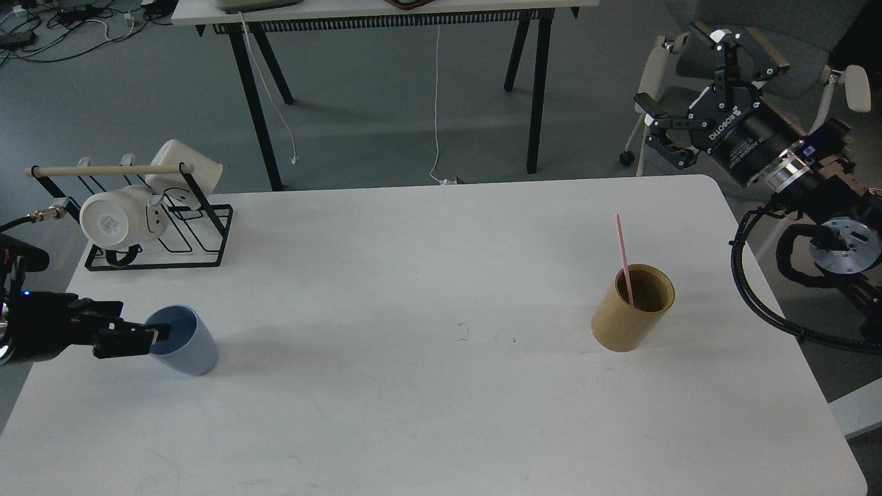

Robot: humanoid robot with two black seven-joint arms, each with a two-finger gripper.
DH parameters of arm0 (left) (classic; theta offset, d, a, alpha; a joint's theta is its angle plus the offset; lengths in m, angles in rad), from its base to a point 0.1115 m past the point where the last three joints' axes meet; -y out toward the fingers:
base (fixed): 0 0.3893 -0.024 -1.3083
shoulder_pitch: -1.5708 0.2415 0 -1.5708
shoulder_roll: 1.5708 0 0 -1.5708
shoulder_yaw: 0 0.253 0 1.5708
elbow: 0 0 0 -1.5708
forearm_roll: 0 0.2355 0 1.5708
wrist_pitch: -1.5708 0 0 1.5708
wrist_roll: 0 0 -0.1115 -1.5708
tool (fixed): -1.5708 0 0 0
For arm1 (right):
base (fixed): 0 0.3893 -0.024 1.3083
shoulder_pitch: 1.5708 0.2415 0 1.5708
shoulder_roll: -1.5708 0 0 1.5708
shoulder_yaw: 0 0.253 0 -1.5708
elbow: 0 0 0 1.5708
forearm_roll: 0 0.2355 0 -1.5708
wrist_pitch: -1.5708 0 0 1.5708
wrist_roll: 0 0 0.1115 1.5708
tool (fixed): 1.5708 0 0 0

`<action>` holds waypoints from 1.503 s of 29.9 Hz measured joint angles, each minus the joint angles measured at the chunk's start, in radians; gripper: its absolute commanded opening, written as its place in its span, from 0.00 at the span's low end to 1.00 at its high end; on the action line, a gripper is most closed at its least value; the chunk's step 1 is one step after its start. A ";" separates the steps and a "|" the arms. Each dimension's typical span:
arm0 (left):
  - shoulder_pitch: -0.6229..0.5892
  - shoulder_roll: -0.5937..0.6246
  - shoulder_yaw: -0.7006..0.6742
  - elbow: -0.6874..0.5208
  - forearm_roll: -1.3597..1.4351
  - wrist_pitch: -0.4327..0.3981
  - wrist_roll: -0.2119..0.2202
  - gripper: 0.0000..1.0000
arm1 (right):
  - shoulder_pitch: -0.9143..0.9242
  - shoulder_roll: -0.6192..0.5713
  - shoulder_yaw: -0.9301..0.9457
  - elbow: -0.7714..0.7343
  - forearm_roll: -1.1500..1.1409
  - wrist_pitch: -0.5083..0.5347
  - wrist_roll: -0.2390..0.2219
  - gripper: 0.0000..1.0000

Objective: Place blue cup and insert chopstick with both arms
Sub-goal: 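Lower the left gripper to the blue cup and grasp it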

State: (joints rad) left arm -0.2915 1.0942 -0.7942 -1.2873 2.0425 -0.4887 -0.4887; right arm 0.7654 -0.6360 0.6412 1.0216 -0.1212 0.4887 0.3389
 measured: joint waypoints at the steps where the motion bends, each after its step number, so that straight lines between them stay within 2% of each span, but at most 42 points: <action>1: -0.004 -0.011 0.000 0.013 0.003 0.000 0.000 0.98 | 0.000 0.000 0.000 0.000 0.000 0.000 0.000 0.99; 13: -0.048 -0.093 0.024 0.128 0.008 0.000 0.000 0.96 | 0.000 -0.002 0.001 0.002 0.000 0.000 0.000 0.99; 16: -0.076 -0.098 0.067 0.148 0.009 0.000 0.000 0.89 | 0.000 -0.003 0.002 0.002 0.000 0.000 0.000 0.99; 21: -0.125 -0.107 0.131 0.175 0.009 0.003 0.000 0.67 | -0.002 -0.004 0.002 0.003 0.000 0.000 0.000 0.99; 31: -0.139 -0.125 0.142 0.190 0.007 0.035 0.000 0.62 | -0.021 -0.007 0.003 0.007 0.000 0.000 0.000 0.99; 34: -0.146 -0.132 0.142 0.191 0.006 0.051 0.000 0.44 | -0.021 -0.007 0.003 0.008 0.000 0.000 0.000 0.99; 36: -0.147 -0.133 0.144 0.191 0.006 0.057 0.000 0.25 | -0.022 -0.007 0.003 0.008 0.000 0.000 0.000 0.99; 37: -0.147 -0.132 0.145 0.191 0.006 0.057 0.000 0.06 | -0.023 -0.007 0.003 0.008 0.000 0.000 0.000 0.99; 38: -0.145 -0.131 0.146 0.190 0.006 0.058 0.000 0.01 | -0.023 -0.007 0.003 0.008 0.000 0.000 0.000 0.99; 45: -0.145 -0.124 0.181 0.189 0.008 0.060 0.000 0.00 | -0.029 -0.007 0.015 0.008 0.000 0.000 0.000 0.99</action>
State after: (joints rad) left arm -0.4368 0.9701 -0.6136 -1.0980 2.0508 -0.4291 -0.4887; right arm 0.7364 -0.6428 0.6558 1.0294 -0.1212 0.4887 0.3391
